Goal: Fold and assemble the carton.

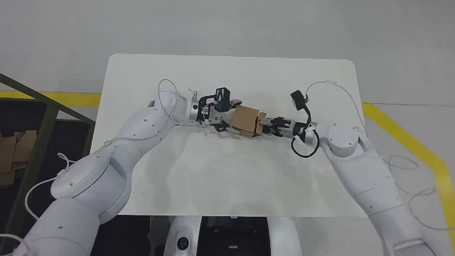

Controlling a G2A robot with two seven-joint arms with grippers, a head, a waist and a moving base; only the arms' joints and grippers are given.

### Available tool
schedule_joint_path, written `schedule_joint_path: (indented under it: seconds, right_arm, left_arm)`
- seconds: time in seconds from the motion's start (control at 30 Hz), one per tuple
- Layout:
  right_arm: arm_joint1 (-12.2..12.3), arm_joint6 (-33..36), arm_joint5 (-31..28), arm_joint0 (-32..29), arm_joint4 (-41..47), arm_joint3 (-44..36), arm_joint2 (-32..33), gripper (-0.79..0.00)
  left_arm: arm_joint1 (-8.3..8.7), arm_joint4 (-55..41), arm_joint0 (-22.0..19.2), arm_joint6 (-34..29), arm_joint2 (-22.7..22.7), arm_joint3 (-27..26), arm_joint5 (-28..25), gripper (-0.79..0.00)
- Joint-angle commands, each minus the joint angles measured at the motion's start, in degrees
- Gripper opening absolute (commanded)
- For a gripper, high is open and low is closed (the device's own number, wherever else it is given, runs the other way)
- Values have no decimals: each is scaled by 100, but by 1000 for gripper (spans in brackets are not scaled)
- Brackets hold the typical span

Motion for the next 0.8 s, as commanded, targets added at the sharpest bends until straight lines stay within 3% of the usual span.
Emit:
schedule_joint_path:
  seconds: [0.0,0.77]
  right_arm:
    - [-2,-48,42,-5,-58,-65,-16,-628]
    - [-48,-208,243,23,-239,-289,-132,-702]
  left_arm:
    - [0,1,0,0,-3,-1,0,-111]
    - [6,61,1,84,-16,-2,-25,-108]
